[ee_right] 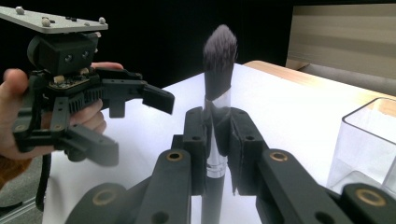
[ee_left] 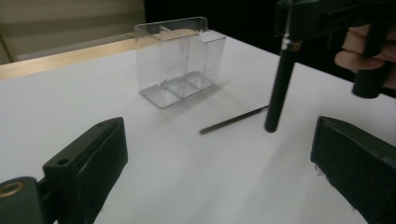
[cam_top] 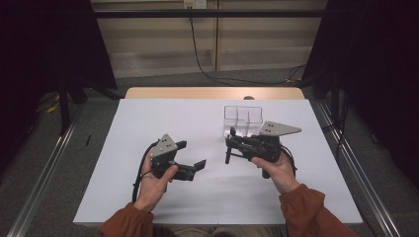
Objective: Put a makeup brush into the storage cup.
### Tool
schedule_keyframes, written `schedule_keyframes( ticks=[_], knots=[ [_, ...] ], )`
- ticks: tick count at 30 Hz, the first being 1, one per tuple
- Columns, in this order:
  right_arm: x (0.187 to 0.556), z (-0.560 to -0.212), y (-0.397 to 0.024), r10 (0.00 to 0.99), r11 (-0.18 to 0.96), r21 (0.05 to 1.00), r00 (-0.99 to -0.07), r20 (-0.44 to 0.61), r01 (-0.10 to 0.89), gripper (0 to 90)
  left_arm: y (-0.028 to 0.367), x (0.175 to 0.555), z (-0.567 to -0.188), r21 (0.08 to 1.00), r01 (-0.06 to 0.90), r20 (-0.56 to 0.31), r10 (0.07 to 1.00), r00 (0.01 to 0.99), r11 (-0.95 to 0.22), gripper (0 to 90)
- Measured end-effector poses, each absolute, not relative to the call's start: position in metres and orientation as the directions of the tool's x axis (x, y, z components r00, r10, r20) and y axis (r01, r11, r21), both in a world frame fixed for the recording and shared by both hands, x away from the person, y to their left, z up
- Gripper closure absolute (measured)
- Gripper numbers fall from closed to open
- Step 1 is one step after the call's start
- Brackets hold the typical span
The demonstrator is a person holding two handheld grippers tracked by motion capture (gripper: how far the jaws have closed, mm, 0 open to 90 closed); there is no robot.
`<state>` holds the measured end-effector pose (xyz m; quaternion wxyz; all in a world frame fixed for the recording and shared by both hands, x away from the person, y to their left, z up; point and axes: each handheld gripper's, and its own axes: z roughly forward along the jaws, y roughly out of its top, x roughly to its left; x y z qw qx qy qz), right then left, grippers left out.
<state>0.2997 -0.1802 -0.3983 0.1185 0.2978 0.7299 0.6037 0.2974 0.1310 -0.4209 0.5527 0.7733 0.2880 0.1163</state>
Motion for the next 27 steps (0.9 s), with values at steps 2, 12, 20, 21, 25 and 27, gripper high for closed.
schedule_keyframes(
  ticks=[2,12,20,21,25,27],
  knots=[
    [0.3,-0.398,-0.181,0.579,0.091,0.952,-0.793,0.188,0.292,78.7,0.137,0.297,-0.42,0.93,0.308,-0.142,0.58,0.802,-0.199,4.1],
    [0.299,-0.398,-0.185,0.585,0.092,0.953,-0.79,0.183,0.29,78.8,0.172,0.286,-0.424,0.949,0.269,-0.098,0.653,0.751,-0.167,4.2],
    [0.3,-0.396,-0.196,0.613,0.087,0.953,-0.77,0.178,0.289,78.9,0.2,0.279,-0.424,0.953,0.265,-0.094,0.688,0.72,-0.147,4.3],
    [0.301,-0.396,-0.198,0.618,0.085,0.954,-0.766,0.175,0.286,78.9,0.203,0.278,-0.424,0.953,0.266,-0.095,0.689,0.718,-0.146,4.3],
    [0.302,-0.392,-0.205,0.634,0.084,0.957,-0.756,0.163,0.277,78.9,0.213,0.272,-0.425,0.953,0.266,-0.094,0.692,0.716,-0.145,4.3],
    [0.303,-0.391,-0.208,0.642,0.085,0.959,-0.751,0.155,0.271,78.9,0.217,0.27,-0.426,0.956,0.26,-0.096,0.695,0.713,-0.135,3.9]
  ],
)
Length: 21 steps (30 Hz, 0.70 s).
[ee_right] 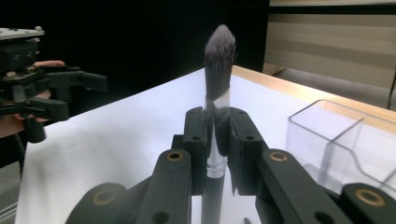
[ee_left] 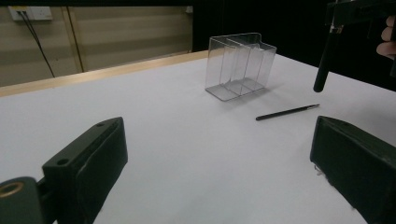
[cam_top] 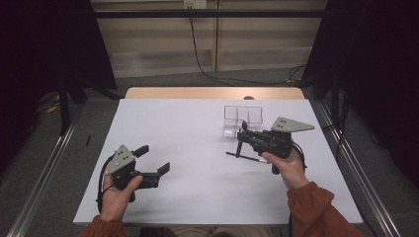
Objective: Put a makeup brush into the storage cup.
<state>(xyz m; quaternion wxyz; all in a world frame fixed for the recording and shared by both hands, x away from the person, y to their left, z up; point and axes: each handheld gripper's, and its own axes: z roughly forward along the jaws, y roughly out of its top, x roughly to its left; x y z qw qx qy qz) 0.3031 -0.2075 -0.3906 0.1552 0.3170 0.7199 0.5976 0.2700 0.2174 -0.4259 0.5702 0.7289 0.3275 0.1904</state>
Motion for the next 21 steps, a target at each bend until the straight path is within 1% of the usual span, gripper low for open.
schedule_keyframes(
  ticks=[3,5,10,18,21],
  knots=[
    [0.307,-0.391,-0.212,0.659,0.086,0.958,-0.737,0.152,0.275,78.9,0.227,0.268,-0.428,0.961,0.249,-0.104,0.673,0.732,-0.123,2.3],
    [0.308,-0.391,-0.213,0.659,0.082,0.957,-0.736,0.156,0.277,78.9,0.231,0.265,-0.429,0.961,0.248,-0.091,0.699,0.709,-0.126,2.6],
    [0.311,-0.388,-0.219,0.667,0.071,0.961,-0.729,0.154,0.268,79.0,0.241,0.259,-0.434,0.961,0.247,-0.084,0.722,0.687,-0.123,3.7],
    [0.316,-0.384,-0.23,0.692,0.062,0.964,-0.707,0.144,0.258,79.0,0.248,0.25,-0.436,0.961,0.257,-0.102,0.746,0.658,-0.096,3.6],
    [0.319,-0.385,-0.234,0.705,0.071,0.963,-0.696,0.137,0.262,79.0,0.251,0.246,-0.434,0.964,0.244,-0.082,0.749,0.658,-0.108,3.3]
  ],
)
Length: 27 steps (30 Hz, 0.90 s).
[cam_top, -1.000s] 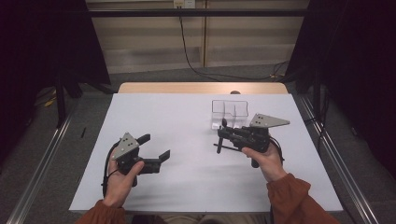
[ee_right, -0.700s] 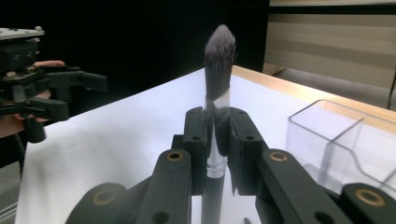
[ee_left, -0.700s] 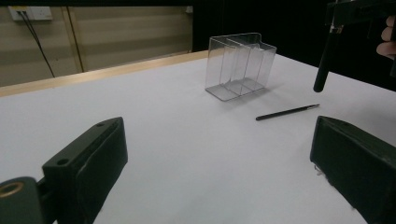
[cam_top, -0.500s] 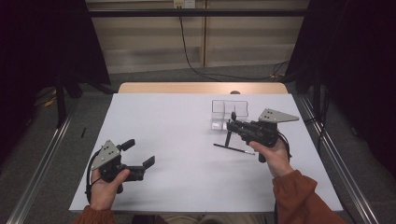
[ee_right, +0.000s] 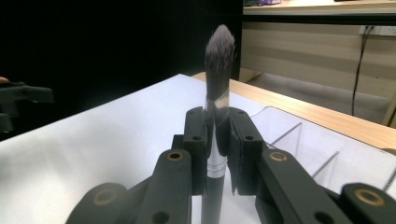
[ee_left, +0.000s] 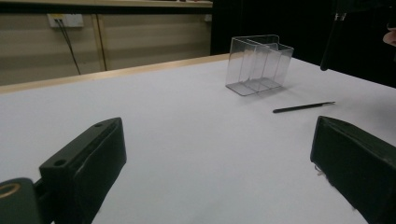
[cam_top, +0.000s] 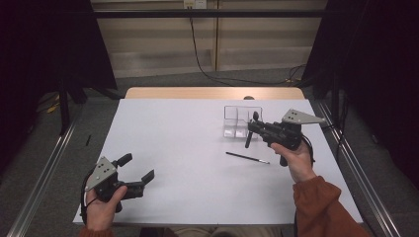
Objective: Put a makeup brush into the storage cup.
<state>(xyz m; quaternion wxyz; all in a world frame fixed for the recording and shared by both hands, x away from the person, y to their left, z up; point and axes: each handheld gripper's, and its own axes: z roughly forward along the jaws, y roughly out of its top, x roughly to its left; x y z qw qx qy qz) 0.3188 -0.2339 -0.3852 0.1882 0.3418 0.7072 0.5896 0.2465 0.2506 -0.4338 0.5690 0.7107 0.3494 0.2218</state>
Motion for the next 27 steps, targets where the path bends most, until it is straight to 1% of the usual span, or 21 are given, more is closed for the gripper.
schedule_keyframes(
  ticks=[6,12,15,19,22,27],
  knots=[
    [0.323,-0.38,-0.238,0.711,0.063,0.964,-0.69,0.139,0.259,79.0,0.254,0.245,-0.437,0.959,0.26,-0.084,0.762,0.642,-0.113,3.3],
    [0.33,-0.369,-0.243,0.727,0.071,0.968,-0.677,0.116,0.242,79.0,0.255,0.239,-0.435,0.963,0.247,-0.077,0.758,0.648,-0.113,3.3],
    [0.338,-0.366,-0.246,0.74,0.07,0.969,-0.664,0.108,0.236,79.1,0.255,0.239,-0.435,0.963,0.24,-0.068,0.756,0.651,-0.119,3.2],
    [0.348,-0.367,-0.253,0.76,0.044,0.966,-0.636,0.133,0.254,79.1,0.255,0.239,-0.435,0.962,0.247,-0.079,0.751,0.656,-0.114,3.2],
    [0.353,-0.364,-0.258,0.768,0.024,0.969,-0.625,0.141,0.247,79.1,0.256,0.239,-0.435,0.96,0.252,-0.079,0.751,0.656,-0.119,3.3],
    [0.363,-0.357,-0.262,0.784,0.033,0.97,-0.608,0.125,0.241,79.1,0.258,0.238,-0.435,0.962,0.249,-0.08,0.754,0.652,-0.114,3.3]
  ],
)
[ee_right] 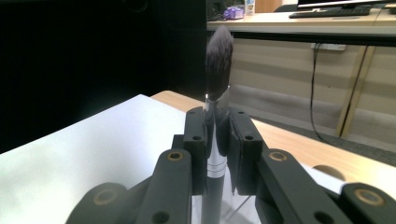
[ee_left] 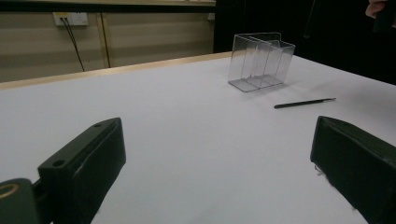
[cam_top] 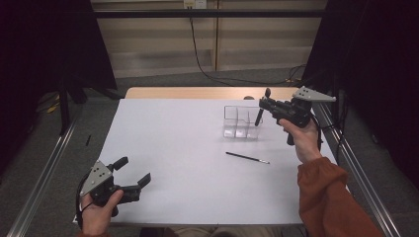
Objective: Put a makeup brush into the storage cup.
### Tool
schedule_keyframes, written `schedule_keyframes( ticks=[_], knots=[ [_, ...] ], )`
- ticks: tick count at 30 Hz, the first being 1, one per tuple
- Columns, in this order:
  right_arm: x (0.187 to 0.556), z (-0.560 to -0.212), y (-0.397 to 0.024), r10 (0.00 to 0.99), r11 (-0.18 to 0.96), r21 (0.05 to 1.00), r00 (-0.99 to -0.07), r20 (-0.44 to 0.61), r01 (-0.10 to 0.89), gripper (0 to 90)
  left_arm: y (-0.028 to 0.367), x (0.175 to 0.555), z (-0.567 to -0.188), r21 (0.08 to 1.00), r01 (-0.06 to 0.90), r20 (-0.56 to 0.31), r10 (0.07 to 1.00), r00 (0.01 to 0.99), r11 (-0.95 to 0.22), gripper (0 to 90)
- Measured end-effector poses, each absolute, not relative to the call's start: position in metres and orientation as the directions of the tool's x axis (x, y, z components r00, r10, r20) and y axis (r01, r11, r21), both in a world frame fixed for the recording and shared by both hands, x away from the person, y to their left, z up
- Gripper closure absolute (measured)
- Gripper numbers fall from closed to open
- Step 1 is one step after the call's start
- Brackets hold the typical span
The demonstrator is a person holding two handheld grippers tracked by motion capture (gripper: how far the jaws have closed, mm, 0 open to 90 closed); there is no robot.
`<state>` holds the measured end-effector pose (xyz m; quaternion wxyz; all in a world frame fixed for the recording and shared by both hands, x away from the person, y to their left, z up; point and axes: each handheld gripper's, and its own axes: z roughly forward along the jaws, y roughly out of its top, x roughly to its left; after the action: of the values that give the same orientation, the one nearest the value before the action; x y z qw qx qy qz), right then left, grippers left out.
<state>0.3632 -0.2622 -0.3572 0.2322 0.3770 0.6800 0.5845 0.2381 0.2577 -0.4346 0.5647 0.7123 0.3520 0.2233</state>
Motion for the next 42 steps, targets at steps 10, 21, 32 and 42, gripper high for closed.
schedule_keyframes(
  ticks=[10,21,32,42],
  knots=[
    [0.387,-0.359,-0.26,0.818,0.052,0.969,-0.566,0.098,0.243,79.1,0.257,0.241,-0.435,0.959,0.253,-0.073,0.75,0.658,-0.129,3.3],
    [0.402,-0.372,-0.255,0.834,0.078,0.958,-0.544,0.089,0.277,79.1,0.256,0.242,-0.436,0.957,0.252,-0.06,0.748,0.661,-0.146,3.3],
    [0.402,-0.384,-0.257,0.839,0.081,0.952,-0.536,0.095,0.296,79.1,0.257,0.243,-0.436,0.956,0.251,-0.053,0.748,0.662,-0.153,3.4],
    [0.402,-0.395,-0.26,0.841,0.085,0.945,-0.532,0.102,0.315,79.1,0.258,0.244,-0.436,0.956,0.247,-0.049,0.748,0.661,-0.157,3.4]
  ],
)
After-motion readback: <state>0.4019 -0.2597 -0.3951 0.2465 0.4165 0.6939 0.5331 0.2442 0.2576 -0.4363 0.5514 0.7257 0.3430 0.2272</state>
